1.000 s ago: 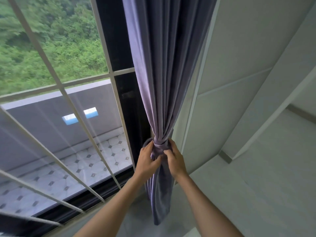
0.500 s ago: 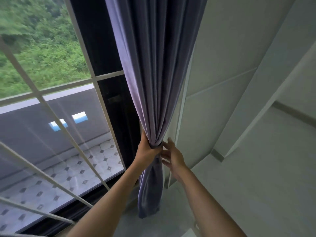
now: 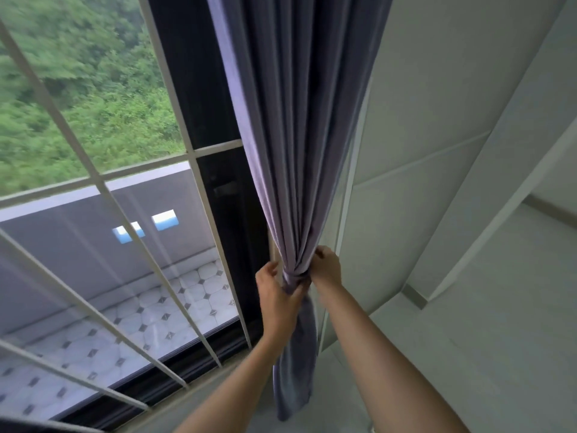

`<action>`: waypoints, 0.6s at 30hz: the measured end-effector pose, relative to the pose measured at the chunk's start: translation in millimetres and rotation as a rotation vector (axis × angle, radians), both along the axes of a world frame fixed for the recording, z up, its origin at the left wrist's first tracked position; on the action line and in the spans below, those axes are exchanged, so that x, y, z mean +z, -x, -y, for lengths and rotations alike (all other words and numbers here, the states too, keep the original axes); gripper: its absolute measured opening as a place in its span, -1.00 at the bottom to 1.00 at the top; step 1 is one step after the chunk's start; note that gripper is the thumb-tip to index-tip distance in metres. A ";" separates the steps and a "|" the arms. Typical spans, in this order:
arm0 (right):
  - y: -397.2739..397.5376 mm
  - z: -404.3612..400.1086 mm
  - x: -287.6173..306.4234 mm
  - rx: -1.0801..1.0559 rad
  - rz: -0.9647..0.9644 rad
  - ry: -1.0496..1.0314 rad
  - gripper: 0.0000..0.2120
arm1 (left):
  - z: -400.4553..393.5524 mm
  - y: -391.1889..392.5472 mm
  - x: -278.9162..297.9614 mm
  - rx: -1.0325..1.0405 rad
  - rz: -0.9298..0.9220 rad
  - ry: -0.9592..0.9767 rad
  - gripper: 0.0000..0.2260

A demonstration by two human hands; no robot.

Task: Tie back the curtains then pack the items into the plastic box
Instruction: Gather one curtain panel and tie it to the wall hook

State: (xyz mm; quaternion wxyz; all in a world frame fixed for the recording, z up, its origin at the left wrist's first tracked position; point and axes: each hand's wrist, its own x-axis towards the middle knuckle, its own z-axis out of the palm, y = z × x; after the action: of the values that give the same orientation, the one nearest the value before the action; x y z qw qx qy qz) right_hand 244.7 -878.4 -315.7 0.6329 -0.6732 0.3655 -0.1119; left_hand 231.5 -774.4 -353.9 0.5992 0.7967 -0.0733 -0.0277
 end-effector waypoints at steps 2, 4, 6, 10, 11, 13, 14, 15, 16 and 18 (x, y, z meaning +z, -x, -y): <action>-1.5 -9.9 -9.0 -0.097 0.047 -0.228 -0.86 | -2.6 1.1 -16.4 0.025 -0.034 -0.072 -0.37; -6.5 3.1 -15.1 -0.191 0.176 -0.427 -0.76 | 7.7 0.3 -9.3 -0.015 -0.002 -0.073 -0.41; -19.9 12.9 -8.3 -0.187 0.280 -0.557 -0.70 | 16.0 -15.7 4.2 -0.026 0.009 -0.063 -0.52; -28.7 -3.1 -3.8 -0.091 0.311 -0.561 -0.73 | 9.1 -23.4 20.6 -0.029 0.004 -0.019 -0.65; -31.9 -4.6 -6.2 -0.083 0.308 -0.512 -0.68 | 7.3 -24.1 21.6 -0.033 0.010 -0.013 -0.64; -34.6 -3.0 -9.3 -0.069 0.280 -0.389 -0.62 | 5.9 -24.6 20.7 -0.039 0.012 0.004 -0.63; -36.8 -0.3 -12.3 -0.068 0.254 -0.328 -0.62 | 5.4 -23.3 21.7 -0.041 0.009 0.010 -0.63; -37.8 2.7 -15.3 -0.076 0.232 -0.277 -0.62 | 4.5 -21.8 21.3 -0.046 0.005 0.017 -0.63; -37.4 6.4 -15.2 -0.098 0.216 -0.249 -0.63 | 3.0 -20.4 22.4 -0.045 0.007 0.011 -0.63; -38.2 18.4 -14.5 -0.177 0.226 -0.329 -0.65 | -1.0 -20.4 23.1 -0.038 0.004 0.018 -0.62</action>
State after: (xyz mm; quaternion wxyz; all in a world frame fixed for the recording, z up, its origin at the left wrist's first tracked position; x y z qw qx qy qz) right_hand 282.9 -896.8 -330.2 0.7590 -0.5091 0.3633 -0.1808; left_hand 251.9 -773.4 -330.8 0.6054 0.7900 -0.0900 -0.0367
